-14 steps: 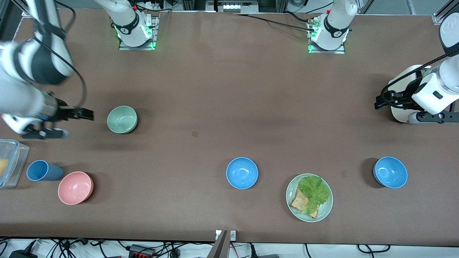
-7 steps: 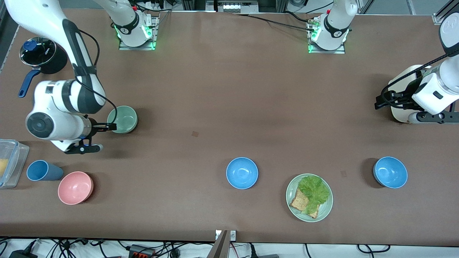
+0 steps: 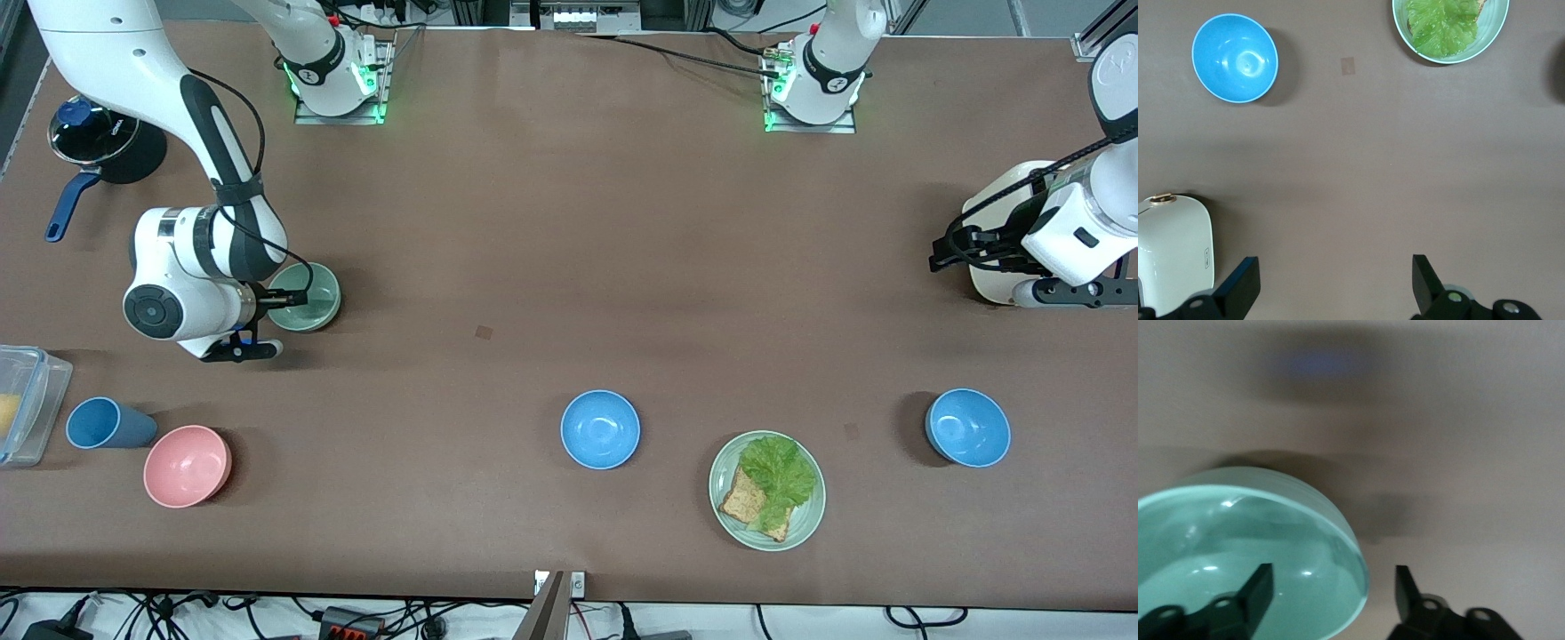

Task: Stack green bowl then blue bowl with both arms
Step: 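Lower the right gripper and grasp the green bowl's rim, then carry the green bowl to mid-table while the left gripper reaches the blue bowl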

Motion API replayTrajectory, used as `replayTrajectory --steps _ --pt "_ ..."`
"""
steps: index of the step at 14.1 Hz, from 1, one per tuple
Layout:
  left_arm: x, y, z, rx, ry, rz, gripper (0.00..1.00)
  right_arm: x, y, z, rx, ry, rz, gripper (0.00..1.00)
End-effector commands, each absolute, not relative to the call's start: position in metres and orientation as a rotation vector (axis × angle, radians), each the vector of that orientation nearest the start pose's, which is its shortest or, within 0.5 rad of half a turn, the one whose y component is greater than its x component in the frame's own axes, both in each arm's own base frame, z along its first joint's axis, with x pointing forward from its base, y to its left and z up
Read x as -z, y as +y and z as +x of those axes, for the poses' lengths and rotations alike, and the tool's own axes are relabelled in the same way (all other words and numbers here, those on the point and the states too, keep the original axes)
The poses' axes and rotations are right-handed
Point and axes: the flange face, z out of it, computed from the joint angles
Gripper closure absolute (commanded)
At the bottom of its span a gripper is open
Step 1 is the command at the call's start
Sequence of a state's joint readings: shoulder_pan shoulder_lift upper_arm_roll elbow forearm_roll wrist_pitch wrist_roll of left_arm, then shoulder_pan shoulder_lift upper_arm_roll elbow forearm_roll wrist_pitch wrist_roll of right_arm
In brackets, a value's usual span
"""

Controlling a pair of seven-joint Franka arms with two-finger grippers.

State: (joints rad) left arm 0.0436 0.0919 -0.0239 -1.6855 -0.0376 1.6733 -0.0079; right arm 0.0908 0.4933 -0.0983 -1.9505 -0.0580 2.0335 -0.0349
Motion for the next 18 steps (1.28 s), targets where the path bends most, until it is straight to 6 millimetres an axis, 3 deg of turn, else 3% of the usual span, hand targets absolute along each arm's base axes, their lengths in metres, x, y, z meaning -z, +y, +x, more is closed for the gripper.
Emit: replayTrajectory --steps 1,2,5,8,9,10,11,12,14,15,16,18 --pt "-0.524 0.012 0.582 -0.189 -0.057 -3.163 0.0 -0.199 -0.018 0.567 -0.662 -0.091 -3.159 0.94" --pt "-0.522 0.016 0.582 -0.194 -0.059 -3.165 0.0 -0.199 -0.018 0.568 -0.659 -0.1 -3.157 1.0" --pt "-0.52 0.016 0.583 -0.199 -0.057 -3.165 0.0 -0.202 -0.007 0.57 -0.643 -0.115 -3.134 1.0" --pt "-0.509 0.016 0.587 -0.225 -0.048 -3.163 0.0 -0.215 0.053 0.578 -0.578 -0.174 -3.07 1.0" --pt "-0.506 0.016 0.589 -0.223 -0.044 -3.157 0.0 -0.223 0.084 0.582 -0.555 -0.235 -3.042 1.0" --pt "-0.488 0.019 0.596 -0.261 -0.052 -3.157 0.0 -0.232 0.123 0.582 -0.529 -0.296 -3.03 1.0" --pt "-0.481 0.02 0.61 -0.261 -0.051 -3.153 0.0 -0.239 0.151 0.583 -0.51 -0.282 -3.036 1.0" --pt "-0.469 0.027 0.63 -0.263 -0.065 -3.154 0.0 -0.246 0.192 0.579 -0.487 -0.284 -3.044 1.0" --pt "-0.426 0.086 0.658 -0.314 -0.115 -3.17 0.0 -0.251 0.268 0.571 -0.462 -0.239 -3.042 1.0" --pt "-0.412 0.107 0.671 -0.308 -0.054 -3.186 0.0 -0.251 0.303 0.565 -0.461 -0.21 -3.029 1.0" --pt "-0.394 0.117 0.682 -0.32 0.016 -3.193 0.0 -0.251 0.341 0.557 -0.463 -0.174 -3.015 1.0" --pt "-0.365 0.146 0.697 -0.244 0.039 -3.197 0.0 -0.245 0.396 0.533 -0.479 -0.11 -3.015 1.0"
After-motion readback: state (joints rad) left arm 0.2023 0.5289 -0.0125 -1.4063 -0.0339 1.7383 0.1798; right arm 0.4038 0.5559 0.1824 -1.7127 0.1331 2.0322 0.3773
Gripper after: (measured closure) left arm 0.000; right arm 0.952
